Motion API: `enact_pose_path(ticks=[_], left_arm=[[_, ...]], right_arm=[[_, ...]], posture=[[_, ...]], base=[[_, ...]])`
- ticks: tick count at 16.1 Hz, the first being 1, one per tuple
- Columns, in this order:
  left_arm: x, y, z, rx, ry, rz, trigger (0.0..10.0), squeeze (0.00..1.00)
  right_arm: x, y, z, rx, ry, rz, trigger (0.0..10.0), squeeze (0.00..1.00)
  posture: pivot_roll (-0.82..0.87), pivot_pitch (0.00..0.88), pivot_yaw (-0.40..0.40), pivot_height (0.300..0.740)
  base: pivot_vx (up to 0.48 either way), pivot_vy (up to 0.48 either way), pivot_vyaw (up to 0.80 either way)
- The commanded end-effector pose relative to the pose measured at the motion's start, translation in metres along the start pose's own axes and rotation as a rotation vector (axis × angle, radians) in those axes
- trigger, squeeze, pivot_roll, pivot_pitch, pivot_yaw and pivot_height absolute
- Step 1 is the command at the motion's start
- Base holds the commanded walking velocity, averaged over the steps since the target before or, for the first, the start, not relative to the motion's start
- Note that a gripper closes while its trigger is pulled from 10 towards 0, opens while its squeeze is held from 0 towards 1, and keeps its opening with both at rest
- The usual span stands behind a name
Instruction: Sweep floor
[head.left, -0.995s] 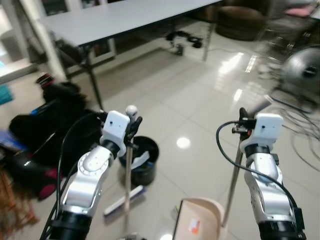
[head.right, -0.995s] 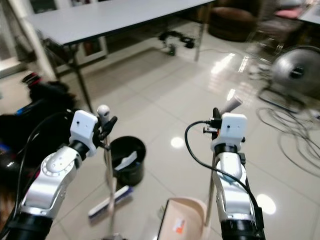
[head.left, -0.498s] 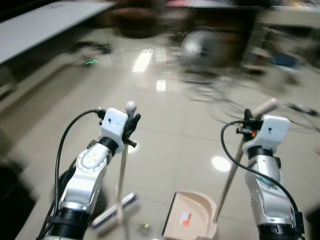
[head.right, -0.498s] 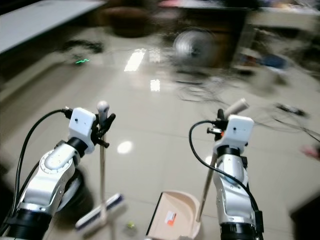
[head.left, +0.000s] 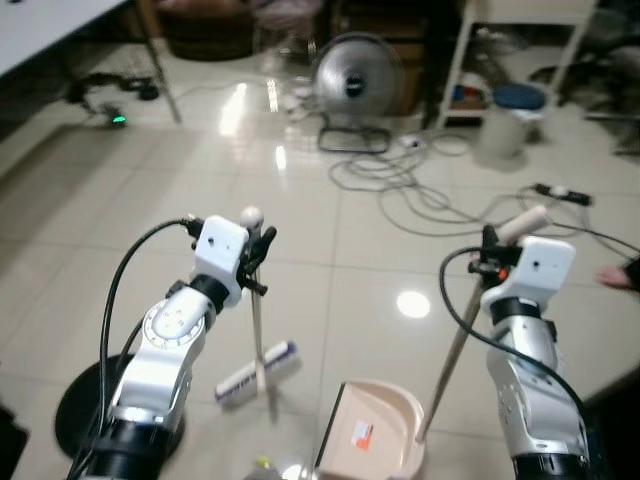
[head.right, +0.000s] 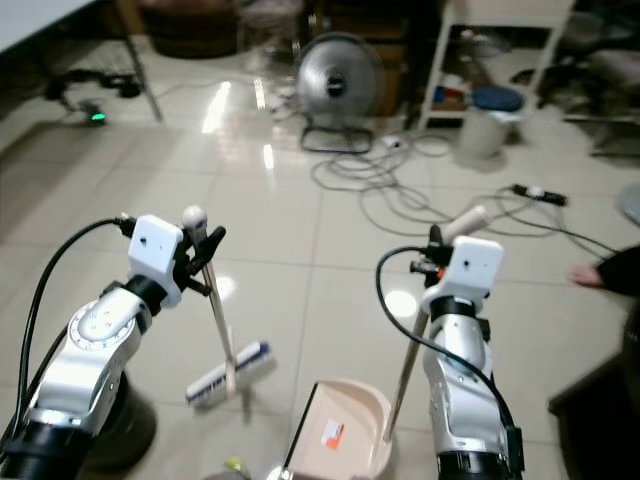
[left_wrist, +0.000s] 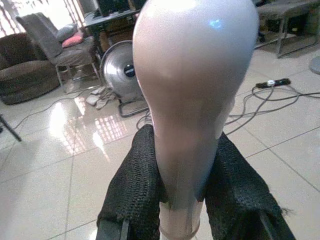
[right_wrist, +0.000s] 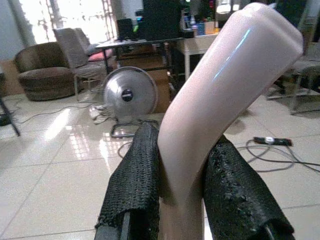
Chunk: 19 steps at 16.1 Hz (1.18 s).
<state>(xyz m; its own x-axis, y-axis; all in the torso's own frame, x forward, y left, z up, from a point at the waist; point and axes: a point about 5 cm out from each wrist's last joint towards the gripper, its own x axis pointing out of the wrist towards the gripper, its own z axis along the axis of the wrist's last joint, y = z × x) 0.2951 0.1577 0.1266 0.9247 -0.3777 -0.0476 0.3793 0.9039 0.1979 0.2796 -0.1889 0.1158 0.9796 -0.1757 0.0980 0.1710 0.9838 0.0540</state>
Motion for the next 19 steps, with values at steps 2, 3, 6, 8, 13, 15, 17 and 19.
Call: enact_pose_path(ticks=[2, 3, 6, 8, 13, 15, 17, 19], left_arm=[[-0.0054, 0.0053, 0.0033, 0.007, -0.009, 0.005, 10.0, 0.00], [-0.0056, 0.0047, 0.0034, -0.001, -0.012, -0.002, 10.0, 0.00], [-0.0021, -0.0003, 0.0063, -0.008, -0.020, -0.028, 10.0, 0.00], [-0.0006, -0.0025, 0.0080, -0.011, -0.024, -0.038, 10.0, 0.00], [-0.0011, -0.0029, 0.0080, -0.012, -0.022, -0.049, 10.0, 0.00], [-0.0009, -0.0030, 0.0080, -0.014, -0.022, -0.048, 10.0, 0.00], [-0.0007, -0.0034, 0.0082, -0.016, -0.022, -0.047, 10.0, 0.00], [-0.0006, -0.0038, 0.0084, -0.017, -0.023, -0.044, 10.0, 0.00]], right_arm=[[0.0024, 0.0034, 0.0037, 0.007, -0.010, 0.015, 10.0, 0.00], [0.0029, 0.0038, 0.0042, 0.006, -0.012, 0.016, 10.0, 0.00], [0.0048, 0.0030, 0.0063, 0.003, -0.018, 0.020, 10.0, 0.00], [0.0055, 0.0018, 0.0066, 0.001, -0.021, 0.020, 10.0, 0.00], [0.0053, 0.0012, 0.0067, 0.001, -0.020, 0.017, 10.0, 0.00], [0.0054, 0.0009, 0.0068, 0.000, -0.020, 0.017, 10.0, 0.00], [0.0061, 0.0006, 0.0082, -0.006, -0.025, 0.023, 10.0, 0.00], [0.0080, 0.0013, 0.0128, -0.015, -0.047, 0.044, 10.0, 0.00]], posture=[[0.05, 0.000, 0.040, 0.740], [0.05, 0.000, 0.041, 0.740], [0.05, 0.000, 0.042, 0.740], [0.05, 0.000, 0.042, 0.740], [0.05, 0.000, 0.045, 0.740], [0.04, 0.000, 0.044, 0.740], [0.04, 0.000, 0.041, 0.740], [0.04, 0.000, 0.037, 0.740]], base=[[0.000, 0.000, 0.00], [0.000, 0.000, 0.00], [0.000, 0.000, 0.00], [0.000, 0.000, 0.00], [-0.274, 0.000, 0.00], [-0.300, 0.000, 0.00], [-0.304, 0.000, 0.00], [-0.304, 0.000, 0.00]])
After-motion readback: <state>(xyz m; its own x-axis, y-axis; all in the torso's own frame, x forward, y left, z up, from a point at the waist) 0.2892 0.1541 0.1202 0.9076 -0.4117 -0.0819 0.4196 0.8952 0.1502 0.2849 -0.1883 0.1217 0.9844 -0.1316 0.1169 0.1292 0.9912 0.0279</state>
